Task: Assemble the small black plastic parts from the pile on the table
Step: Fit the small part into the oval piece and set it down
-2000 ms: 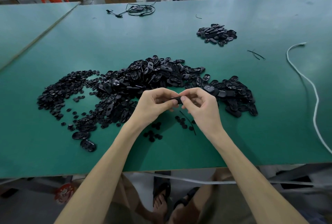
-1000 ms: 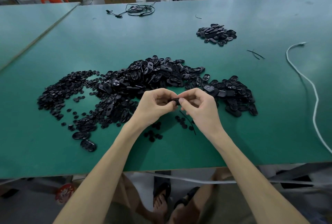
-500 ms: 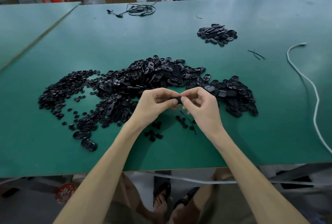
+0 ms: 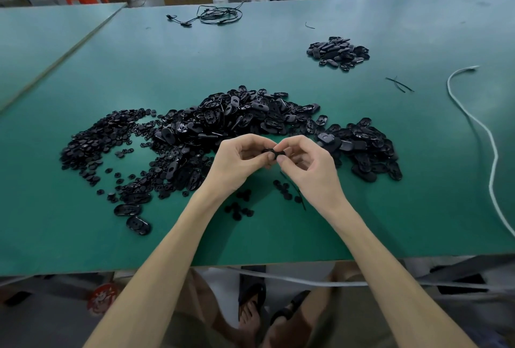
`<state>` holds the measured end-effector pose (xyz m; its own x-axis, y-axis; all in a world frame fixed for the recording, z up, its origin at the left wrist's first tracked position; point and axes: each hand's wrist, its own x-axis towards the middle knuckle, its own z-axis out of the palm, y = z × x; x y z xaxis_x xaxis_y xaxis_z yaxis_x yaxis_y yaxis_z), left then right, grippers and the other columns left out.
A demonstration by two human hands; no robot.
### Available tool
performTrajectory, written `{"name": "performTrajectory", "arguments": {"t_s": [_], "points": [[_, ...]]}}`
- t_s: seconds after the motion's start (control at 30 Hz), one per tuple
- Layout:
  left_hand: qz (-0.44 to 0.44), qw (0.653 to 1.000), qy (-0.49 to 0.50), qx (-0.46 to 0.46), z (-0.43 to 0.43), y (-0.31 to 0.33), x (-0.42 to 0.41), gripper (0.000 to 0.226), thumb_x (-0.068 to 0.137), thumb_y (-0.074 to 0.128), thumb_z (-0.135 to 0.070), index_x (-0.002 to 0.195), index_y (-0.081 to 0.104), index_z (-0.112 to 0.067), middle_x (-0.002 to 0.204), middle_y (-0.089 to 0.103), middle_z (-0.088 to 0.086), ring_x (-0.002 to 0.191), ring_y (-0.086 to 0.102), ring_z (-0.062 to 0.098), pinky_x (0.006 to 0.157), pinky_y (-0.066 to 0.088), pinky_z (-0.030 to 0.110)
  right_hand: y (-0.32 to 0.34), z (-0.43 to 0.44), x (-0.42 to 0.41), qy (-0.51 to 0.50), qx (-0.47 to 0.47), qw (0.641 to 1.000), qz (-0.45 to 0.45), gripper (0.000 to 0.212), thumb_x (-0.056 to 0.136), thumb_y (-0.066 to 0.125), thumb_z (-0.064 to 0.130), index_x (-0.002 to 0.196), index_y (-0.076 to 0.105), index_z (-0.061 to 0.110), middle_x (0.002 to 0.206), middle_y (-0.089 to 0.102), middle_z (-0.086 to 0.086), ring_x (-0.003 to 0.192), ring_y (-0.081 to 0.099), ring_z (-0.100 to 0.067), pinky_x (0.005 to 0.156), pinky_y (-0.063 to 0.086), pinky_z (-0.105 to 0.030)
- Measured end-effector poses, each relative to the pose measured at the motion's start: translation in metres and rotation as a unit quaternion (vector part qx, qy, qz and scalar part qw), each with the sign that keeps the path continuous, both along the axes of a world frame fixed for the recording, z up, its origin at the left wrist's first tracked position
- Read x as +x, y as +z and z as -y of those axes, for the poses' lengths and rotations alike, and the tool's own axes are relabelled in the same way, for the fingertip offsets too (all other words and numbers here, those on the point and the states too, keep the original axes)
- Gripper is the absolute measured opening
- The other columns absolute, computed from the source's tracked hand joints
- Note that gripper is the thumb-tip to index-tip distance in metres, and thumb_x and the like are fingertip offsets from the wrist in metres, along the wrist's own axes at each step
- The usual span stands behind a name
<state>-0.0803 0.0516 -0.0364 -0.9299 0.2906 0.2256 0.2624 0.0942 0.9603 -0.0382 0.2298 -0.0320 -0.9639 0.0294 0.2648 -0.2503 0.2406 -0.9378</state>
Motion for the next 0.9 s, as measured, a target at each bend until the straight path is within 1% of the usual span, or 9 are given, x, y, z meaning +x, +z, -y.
{"name": "performTrajectory", "arguments": {"t_s": [0.1,0.23,0.3,0.37,0.47,0.63,0.7,0.8,0.9], "points": [[-0.006,1.000,0.012,0.000,0.000,0.000,0.000,0.017,0.092,0.076,-0.004,0.110,0.075,-0.005,0.103,0.079,0.009,0.092,0.075,0.022,0.087,0.062,0.038,0.001,0.001,0.000,0.003,0.022,1.000,-0.004,0.023,0.094,0.070,-0.001,0.096,0.074,0.022,0.100,0.074,-0.001,0.085,0.071,-0.017,0.084,0.060,-0.036],[-0.014,0.998,0.050,0.020,0.001,0.002,0.000,0.019,0.100,0.068,-0.009,0.118,0.072,-0.008,0.114,0.077,0.003,0.109,0.073,0.019,0.095,0.059,0.033,0.001,-0.002,-0.001,-0.091,-0.011,0.996,-0.011,0.020,0.096,0.068,0.004,0.100,0.075,0.022,0.105,0.071,-0.002,0.091,0.071,-0.016,0.087,0.060,-0.042],[-0.011,0.998,0.066,0.018,0.002,0.002,0.000,0.019,0.101,0.066,-0.007,0.119,0.072,-0.010,0.115,0.077,0.002,0.111,0.072,0.019,0.099,0.058,0.036,0.000,-0.005,-0.001,-0.170,-0.032,0.985,-0.022,0.019,0.098,0.065,0.007,0.106,0.072,0.022,0.109,0.066,0.000,0.092,0.066,-0.008,0.085,0.058,-0.038],[-0.011,0.996,0.083,0.014,0.002,0.003,0.000,0.021,0.100,0.065,-0.004,0.118,0.073,-0.011,0.113,0.077,0.001,0.111,0.072,0.018,0.101,0.057,0.037,-0.001,-0.009,-0.002,-0.236,-0.065,0.969,-0.018,0.021,0.099,0.061,0.008,0.116,0.067,0.021,0.115,0.057,0.003,0.091,0.061,0.002,0.081,0.054,-0.025],[-0.008,0.994,0.106,0.027,0.004,0.005,0.000,0.023,0.100,0.064,-0.002,0.117,0.074,-0.013,0.112,0.077,0.001,0.112,0.071,0.017,0.103,0.056,0.040,-0.004,-0.013,-0.006,-0.288,-0.103,0.952,0.010,0.033,0.100,0.058,0.007,0.131,0.056,0.018,0.123,0.042,0.005,0.089,0.056,0.015,0.076,0.050,-0.012],[0.016,0.988,0.136,0.065,0.007,0.005,-0.001,0.027,0.098,0.062,0.002,0.114,0.076,-0.014,0.112,0.077,0.002,0.113,0.070,0.018,0.106,0.054,0.040,-0.005,-0.014,-0.007,-0.303,-0.106,0.946,0.034,0.053,0.098,0.056,0.001,0.148,0.045,0.015,0.138,0.031,-0.001,0.099,0.051,0.015,0.084,0.057,-0.029],[0.016,0.988,0.141,0.063,0.007,0.006,-0.001,0.031,0.097,0.062,0.006,0.114,0.076,-0.016,0.113,0.077,-0.001,0.114,0.070,0.015,0.105,0.054,0.032,-0.003,-0.013,-0.006,-0.298,-0.103,0.949,0.029,0.055,0.097,0.057,-0.003,0.147,0.047,0.018,0.142,0.030,-0.002,0.099,0.050,0.014,0.086,0.057,-0.031],[-0.005,0.986,0.157,0.047,0.007,0.006,-0.001,0.037,0.095,0.061,0.013,0.113,0.076,-0.017,0.114,0.077,-0.005,0.113,0.070,0.011,0.099,0.053,0.022,-0.001,-0.011,-0.003,-0.289,-0.077,0.954,-0.007,0.051,0.095,0.059,-0.004,0.139,0.055,0.022,0.142,0.031,-0.002,0.097,0.052,0.008,0.085,0.053,-0.020],[-0.005,0.977,0.206,0.063,0.011,0.008,-0.004,0.040,0.093,0.061,0.015,0.112,0.076,-0.017,0.113,0.077,-0.004,0.110,0.070,0.011,0.098,0.054,0.023,0.000,-0.008,-0.001,-0.250,-0.026,0.967,-0.045,0.035,0.095,0.063,-0.001,0.119,0.065,0.024,0.127,0.042,0.004,0.096,0.056,-0.005,0.080,0.052,-0.018]]}}
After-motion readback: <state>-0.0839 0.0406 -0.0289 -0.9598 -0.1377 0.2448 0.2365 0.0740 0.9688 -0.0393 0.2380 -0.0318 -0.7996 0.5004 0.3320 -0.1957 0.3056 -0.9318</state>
